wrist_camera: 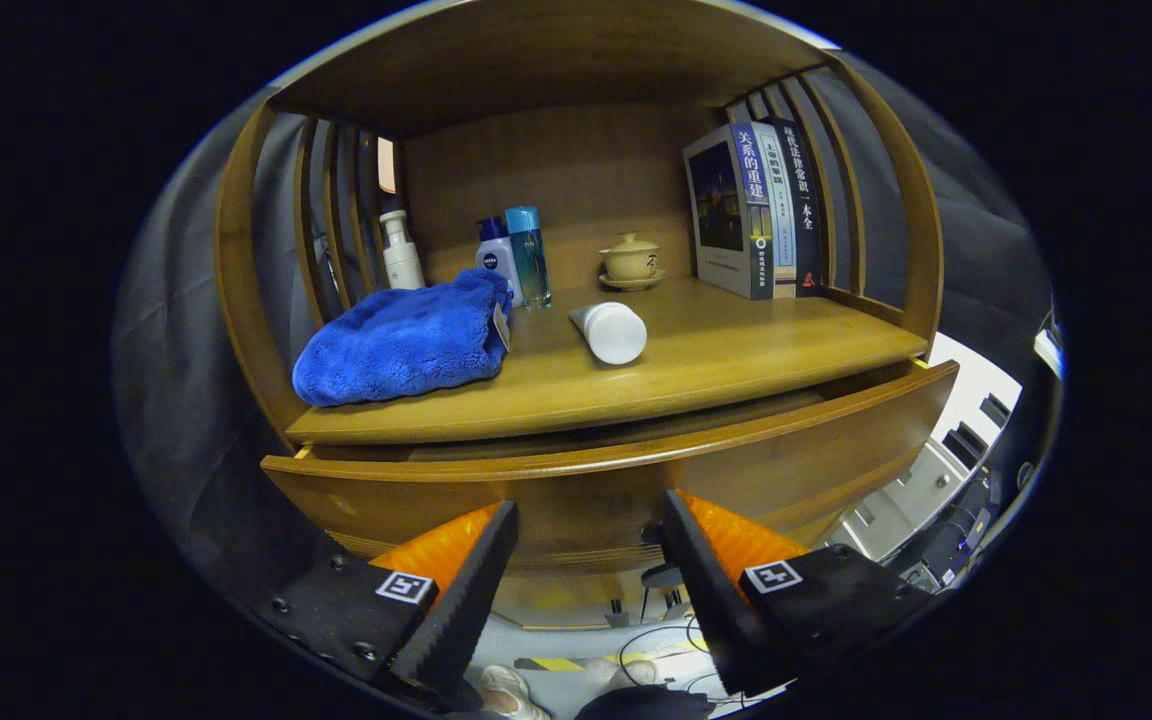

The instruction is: Pull open the drawer, take out the items inside it, and place them on the countertop above the cabinet.

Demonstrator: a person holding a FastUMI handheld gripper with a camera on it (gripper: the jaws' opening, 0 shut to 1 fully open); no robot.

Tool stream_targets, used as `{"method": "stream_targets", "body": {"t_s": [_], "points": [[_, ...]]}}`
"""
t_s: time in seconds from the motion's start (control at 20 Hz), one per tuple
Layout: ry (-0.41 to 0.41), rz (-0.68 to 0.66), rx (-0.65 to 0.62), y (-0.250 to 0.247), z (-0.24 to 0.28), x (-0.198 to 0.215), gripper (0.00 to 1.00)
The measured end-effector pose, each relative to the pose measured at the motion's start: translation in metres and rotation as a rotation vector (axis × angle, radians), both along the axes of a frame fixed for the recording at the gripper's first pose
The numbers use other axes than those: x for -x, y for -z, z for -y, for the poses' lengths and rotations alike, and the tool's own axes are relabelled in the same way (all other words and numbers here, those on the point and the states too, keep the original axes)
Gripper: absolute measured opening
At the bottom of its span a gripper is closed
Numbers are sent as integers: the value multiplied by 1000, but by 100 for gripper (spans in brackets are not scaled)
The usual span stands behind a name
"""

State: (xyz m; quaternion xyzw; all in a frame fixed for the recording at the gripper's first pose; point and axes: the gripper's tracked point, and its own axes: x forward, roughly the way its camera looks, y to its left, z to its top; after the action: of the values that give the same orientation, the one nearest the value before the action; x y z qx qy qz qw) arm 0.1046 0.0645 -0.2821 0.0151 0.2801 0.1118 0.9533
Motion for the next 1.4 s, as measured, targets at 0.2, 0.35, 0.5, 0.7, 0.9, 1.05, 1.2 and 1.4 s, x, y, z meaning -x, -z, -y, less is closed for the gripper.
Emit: {"method": "stream_targets", "body": {"t_s": [0.2, 0.35, 0.5, 0.7, 0.9, 1.05, 1.2, 1.4], "points": [[-4, -3, 24, 4, -5, -15, 97], [-12, -19, 28, 8, -6, -16, 97], [-4, -33, 14, 10, -6, -15, 98], [12, -5, -8, -12, -1, -17, 98], [88, 72, -85, -63, 17, -17, 98], [157, 145, -119, -107, 48, -11, 97], [151, 170, -102, -141, 73, -6, 97], [116, 273, -10, -192, 99, -7, 97]]}}
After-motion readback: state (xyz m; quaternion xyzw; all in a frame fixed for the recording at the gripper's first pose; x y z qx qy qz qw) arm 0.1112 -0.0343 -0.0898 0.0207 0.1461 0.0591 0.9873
